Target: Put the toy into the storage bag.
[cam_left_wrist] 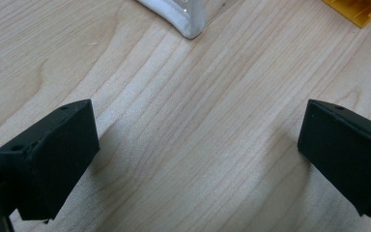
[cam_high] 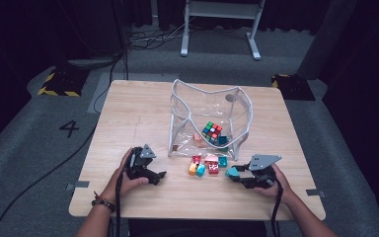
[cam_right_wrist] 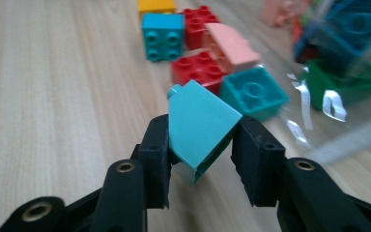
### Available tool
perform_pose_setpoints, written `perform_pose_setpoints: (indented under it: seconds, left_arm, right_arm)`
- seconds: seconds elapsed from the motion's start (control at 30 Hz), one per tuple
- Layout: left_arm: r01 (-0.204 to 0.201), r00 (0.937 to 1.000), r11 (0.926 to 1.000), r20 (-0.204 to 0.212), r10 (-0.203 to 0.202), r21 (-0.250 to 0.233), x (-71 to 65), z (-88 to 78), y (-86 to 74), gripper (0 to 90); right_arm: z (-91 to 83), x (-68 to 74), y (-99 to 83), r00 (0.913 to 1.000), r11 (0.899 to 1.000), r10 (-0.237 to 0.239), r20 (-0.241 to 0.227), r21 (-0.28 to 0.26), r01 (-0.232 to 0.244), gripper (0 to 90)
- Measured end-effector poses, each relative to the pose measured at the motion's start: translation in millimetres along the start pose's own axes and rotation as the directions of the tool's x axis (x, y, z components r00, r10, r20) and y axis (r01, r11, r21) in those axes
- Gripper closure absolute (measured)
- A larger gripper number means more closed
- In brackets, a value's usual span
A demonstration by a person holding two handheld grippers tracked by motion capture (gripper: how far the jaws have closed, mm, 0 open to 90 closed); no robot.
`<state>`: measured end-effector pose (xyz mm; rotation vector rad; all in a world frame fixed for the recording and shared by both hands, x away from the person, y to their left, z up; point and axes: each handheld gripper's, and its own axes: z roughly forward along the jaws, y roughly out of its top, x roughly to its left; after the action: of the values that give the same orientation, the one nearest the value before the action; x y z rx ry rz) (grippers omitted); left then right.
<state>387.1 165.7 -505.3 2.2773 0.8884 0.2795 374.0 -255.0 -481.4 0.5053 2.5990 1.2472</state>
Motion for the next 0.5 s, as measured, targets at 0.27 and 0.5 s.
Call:
perform_pose_setpoints:
  seconds: [0.27, 0.5]
  left_arm:
    - [0.003, 1.0, 1.0, 0.001, -0.003, 0.0, -0.2, 0.1, 0.0, 1.0]
    - [0.003, 1.0, 1.0, -0.001, -0.003, 0.0, -0.3, 0.0, 0.0, 1.0]
  right_arm:
    - [-26.8, -31.9, -7.2, 0.9909, 0.995, 0.092, 0.098, -0.049, -0.088, 60.2]
    - [-41.2, -64.9, -10.5, 0.9623, 0.985, 0.167, 0.215, -0.078, -0.154, 60.2]
